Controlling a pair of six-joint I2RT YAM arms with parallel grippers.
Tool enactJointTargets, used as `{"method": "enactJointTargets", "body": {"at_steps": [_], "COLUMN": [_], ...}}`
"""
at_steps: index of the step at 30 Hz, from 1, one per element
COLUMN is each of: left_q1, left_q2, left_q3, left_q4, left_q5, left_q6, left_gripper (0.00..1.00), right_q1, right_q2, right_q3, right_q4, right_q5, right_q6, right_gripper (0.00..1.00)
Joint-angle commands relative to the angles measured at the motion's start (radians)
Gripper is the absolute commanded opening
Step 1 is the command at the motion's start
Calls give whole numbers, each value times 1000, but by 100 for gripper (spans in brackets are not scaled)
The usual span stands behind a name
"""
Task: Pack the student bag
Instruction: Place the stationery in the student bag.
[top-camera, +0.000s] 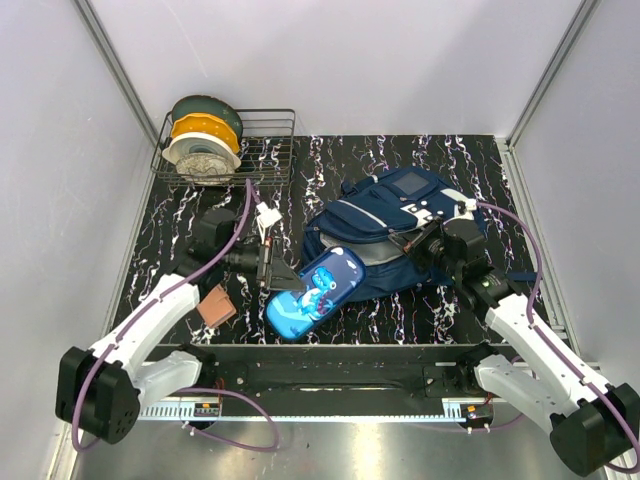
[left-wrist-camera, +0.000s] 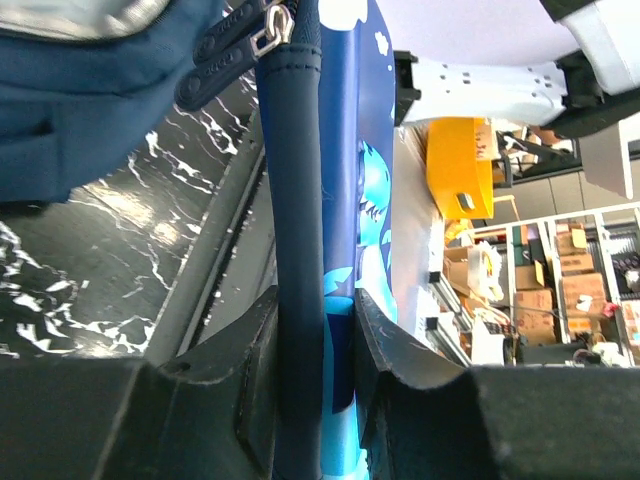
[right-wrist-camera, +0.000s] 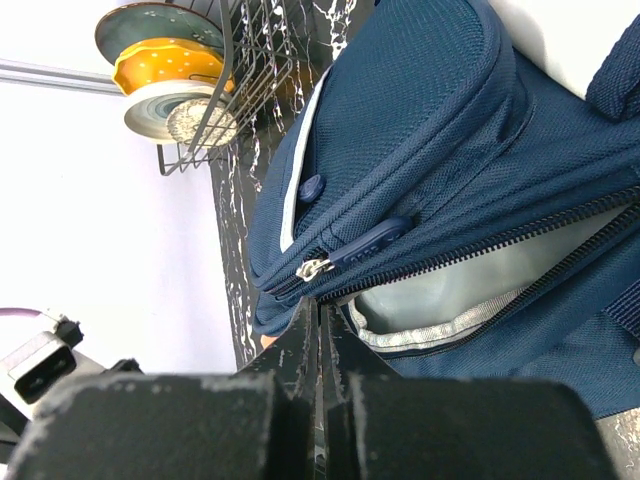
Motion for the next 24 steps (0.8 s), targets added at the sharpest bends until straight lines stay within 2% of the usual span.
{"method": "enactJointTargets", "body": {"at_steps": [1,6,8,10,14,16,17,20,21,24], "left_q1": [-35,-62,-65,-65,-82,-88,-88,-90,-88,-92], "left_q2": [-21,145,172,220,306,324,335,404,424,482], "left_q3": [-18,14,30,30,56,21,17,54,51,65], "left_q4": [5,22,48,170,284,517,590,648,742,812], "left_q5": [84,-7,-94,-110,-177,-154,-150,-177,-194,-225], "left_q6": [-35,-78,-125,-187,-313,-400,-495,-560,-593,-661], "left_gripper": [0,0,0,0,0,0,0,0,0,0], "right_q1": [-10,-7,-9,-9,-9,-9,-7,-7,-7,-7], "right_q2": [-8,-16,-27,-36,-62,-70,-76,-103,-108,-140], "right_q3": [77,79,79,85,71,70,62,48,45,31], "right_q4": [105,108,111,102,126,119,116,105,96,76], "right_q5": [30,30,30,30,16,4,1,-16,-19,-27], "right_q6": [-20,-20,-22,-34,-34,-32,-29,-25,-22,-20], "right_gripper": [0,0,0,0,0,0,0,0,0,0]}}
